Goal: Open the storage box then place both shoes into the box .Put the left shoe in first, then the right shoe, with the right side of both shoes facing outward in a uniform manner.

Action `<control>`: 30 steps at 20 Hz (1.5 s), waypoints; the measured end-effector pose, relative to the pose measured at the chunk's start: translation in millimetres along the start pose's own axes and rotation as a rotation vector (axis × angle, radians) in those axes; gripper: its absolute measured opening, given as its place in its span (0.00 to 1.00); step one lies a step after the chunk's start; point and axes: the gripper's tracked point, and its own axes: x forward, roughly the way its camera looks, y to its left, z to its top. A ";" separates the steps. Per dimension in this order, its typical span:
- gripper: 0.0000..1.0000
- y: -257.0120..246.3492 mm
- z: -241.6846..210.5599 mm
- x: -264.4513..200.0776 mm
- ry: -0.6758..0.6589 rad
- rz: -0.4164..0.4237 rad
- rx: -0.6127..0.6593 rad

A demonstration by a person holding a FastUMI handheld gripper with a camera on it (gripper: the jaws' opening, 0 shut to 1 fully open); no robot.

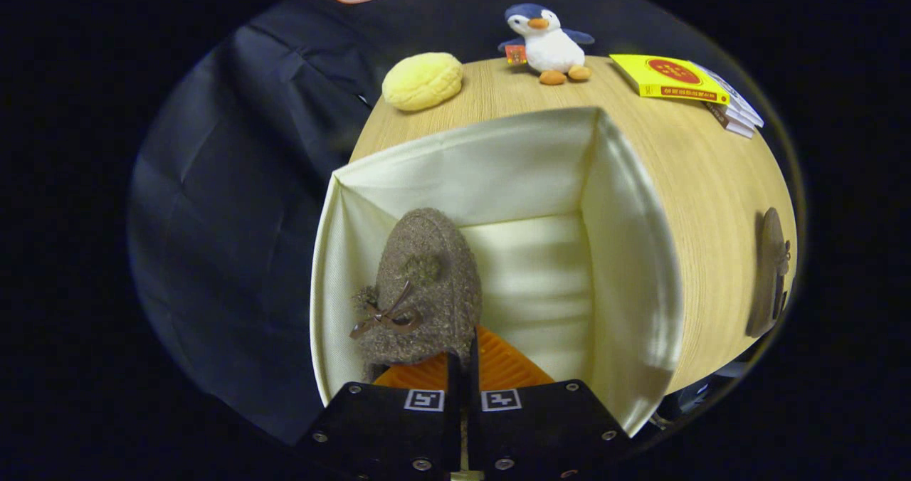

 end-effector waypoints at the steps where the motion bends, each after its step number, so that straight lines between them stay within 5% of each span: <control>1: 0.07 0.4 -0.9 2.9 0.009 0.012 -0.001; 6: 0.26 5.5 -2.5 -4.2 0.048 0.122 0.051; 11: 0.64 3.0 5.5 -46.2 0.003 0.258 0.046; 20: 0.90 -92.9 38.4 -139.8 -0.205 0.324 0.038; 30: 0.97 -304.4 31.4 -162.8 -0.308 0.064 0.131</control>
